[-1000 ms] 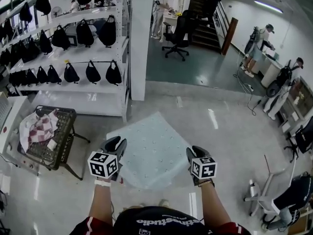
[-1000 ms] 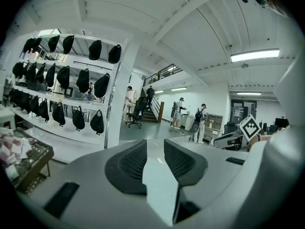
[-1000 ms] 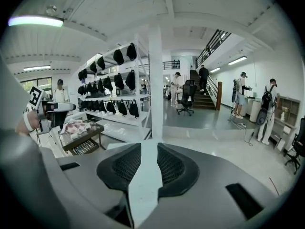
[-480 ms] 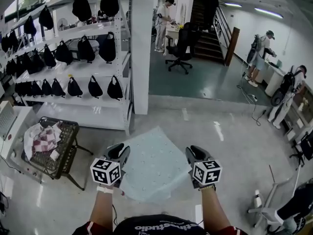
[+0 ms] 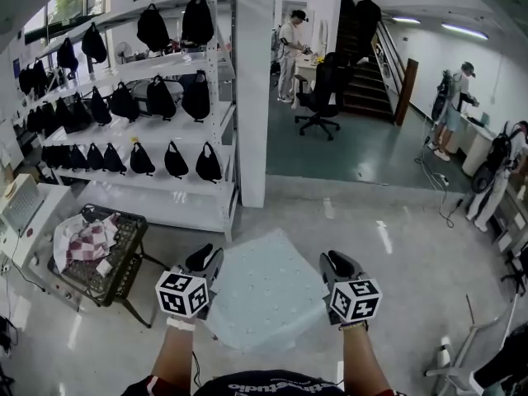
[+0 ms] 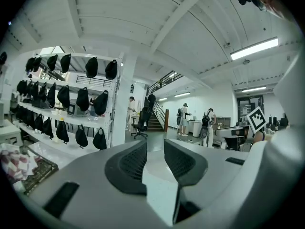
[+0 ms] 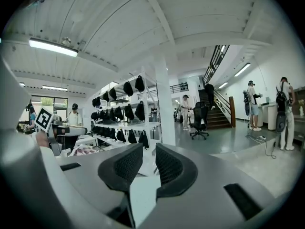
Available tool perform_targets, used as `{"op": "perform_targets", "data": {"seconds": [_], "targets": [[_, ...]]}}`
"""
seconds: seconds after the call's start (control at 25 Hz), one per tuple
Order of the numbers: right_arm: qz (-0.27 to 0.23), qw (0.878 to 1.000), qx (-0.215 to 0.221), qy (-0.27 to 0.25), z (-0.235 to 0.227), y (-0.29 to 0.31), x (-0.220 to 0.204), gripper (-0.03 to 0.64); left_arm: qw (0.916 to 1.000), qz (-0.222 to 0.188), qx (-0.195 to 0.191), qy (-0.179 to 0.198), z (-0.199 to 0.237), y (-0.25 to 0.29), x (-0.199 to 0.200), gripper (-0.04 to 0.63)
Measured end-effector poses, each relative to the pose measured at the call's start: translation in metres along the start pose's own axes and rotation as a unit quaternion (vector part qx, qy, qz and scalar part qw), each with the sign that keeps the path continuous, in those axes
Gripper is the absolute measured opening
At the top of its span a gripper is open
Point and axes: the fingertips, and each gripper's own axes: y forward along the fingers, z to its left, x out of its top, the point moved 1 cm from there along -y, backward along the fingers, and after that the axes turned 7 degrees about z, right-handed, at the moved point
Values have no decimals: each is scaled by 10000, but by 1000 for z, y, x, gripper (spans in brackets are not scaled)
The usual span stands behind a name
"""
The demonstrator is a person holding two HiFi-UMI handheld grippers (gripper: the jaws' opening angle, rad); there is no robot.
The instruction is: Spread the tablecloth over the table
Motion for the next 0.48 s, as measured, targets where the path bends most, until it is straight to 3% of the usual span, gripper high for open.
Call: {"op": "perform_targets", "data": {"seconds": [0.24,0.48], "targets": [[-203,9998,-8,-91,6,3,17,109,9988,-155,452,64,16,-12,7,124],[-268,9995,-58,-164,2,2,23,109,9977,-287,605,67,17,-17,12,124]]}}
